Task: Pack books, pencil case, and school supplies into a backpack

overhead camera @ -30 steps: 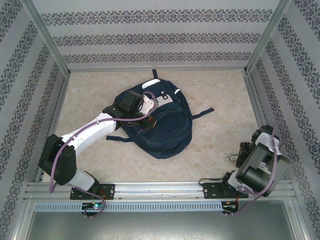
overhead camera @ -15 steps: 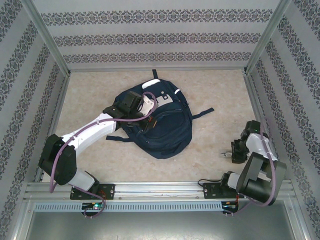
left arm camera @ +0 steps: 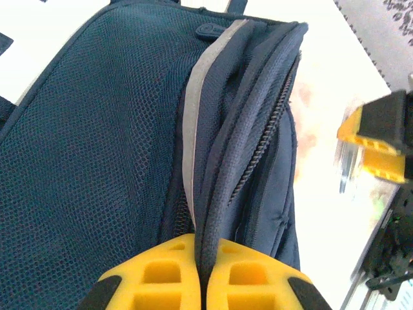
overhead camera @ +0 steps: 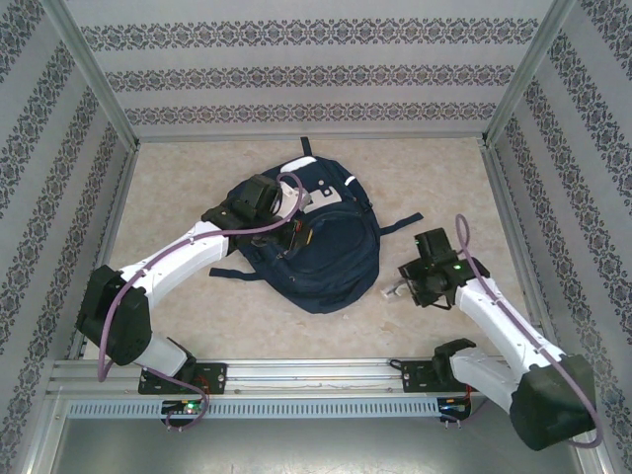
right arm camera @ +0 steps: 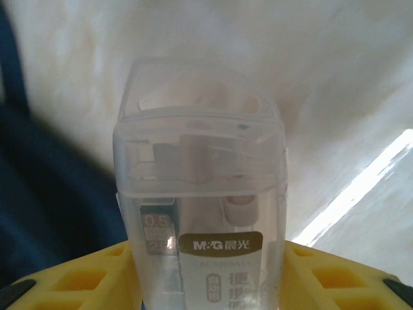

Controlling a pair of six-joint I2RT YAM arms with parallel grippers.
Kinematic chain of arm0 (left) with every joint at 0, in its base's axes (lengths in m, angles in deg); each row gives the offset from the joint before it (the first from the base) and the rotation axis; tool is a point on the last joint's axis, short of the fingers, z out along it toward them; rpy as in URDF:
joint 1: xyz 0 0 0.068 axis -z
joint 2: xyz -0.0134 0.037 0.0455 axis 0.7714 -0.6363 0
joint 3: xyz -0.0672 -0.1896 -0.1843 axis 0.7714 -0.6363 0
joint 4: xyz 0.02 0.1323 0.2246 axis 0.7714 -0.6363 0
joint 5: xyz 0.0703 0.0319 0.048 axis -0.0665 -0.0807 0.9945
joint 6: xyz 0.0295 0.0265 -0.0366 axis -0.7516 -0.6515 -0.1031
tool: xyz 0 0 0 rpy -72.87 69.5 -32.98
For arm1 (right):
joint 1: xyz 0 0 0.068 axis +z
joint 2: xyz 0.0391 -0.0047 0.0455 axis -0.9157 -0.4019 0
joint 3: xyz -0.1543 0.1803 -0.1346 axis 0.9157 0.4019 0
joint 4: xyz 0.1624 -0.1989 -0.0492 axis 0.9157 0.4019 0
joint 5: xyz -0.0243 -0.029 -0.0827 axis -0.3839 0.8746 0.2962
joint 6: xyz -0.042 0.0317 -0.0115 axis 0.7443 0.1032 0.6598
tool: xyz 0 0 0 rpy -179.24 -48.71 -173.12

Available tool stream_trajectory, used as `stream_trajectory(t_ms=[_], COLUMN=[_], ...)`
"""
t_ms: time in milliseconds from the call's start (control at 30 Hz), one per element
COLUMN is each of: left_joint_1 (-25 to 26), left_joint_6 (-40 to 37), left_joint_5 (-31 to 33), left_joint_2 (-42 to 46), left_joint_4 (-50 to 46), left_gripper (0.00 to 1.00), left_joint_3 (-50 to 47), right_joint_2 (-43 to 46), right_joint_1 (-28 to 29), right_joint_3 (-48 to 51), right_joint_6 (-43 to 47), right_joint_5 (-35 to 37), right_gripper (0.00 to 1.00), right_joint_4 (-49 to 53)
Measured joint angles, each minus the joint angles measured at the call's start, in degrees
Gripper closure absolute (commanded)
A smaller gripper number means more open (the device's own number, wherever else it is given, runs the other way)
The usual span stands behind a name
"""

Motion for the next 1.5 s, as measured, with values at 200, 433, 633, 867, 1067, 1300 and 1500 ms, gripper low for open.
stream_trajectory(t_ms=[200,433,633,867,1067,1300,1500], left_joint_1=[-0.07,-0.79,-1.18,-3.76,-4.13,-4.13,-4.13], left_joint_6=[3.30,6.71,8.61,10.99,11.34,11.37,11.43], left_joint_5=[-0.83,-2.14,-2.73,-2.49,-3.06,-4.07,-4.11], left_joint_2=[0.00,-0.11,-0.11,0.02,0.07,0.07,0.07], left_joint_4=[1.68,3.28,4.90,7.43,8.33,8.35,8.35], left_gripper=[0.99,1.00,1.00,1.00,1.00,1.00,1.00], left_joint_3=[0.02,0.13,0.13,-0.02,-0.61,-0.61,-0.61], right_joint_2=[-5.38,-17.05,-29.27,-34.58,-27.23,-16.50,-18.75], right_joint_1=[13.55,19.17,19.82,19.80,18.45,18.18,19.12], right_joint_3=[-11.28,-21.20,-27.21,-31.17,-25.40,-13.40,-9.46], right_joint_6=[-6.91,-10.08,-11.10,-11.37,-9.62,-5.84,-5.22], right_joint_5=[2.78,3.21,1.40,-1.09,-0.94,-1.49,-5.70], right_gripper=[0.50,0.51,0.38,0.24,0.37,0.90,0.95], right_joint_4=[-1.42,-7.19,-14.58,-16.57,-16.76,-18.36,-28.39])
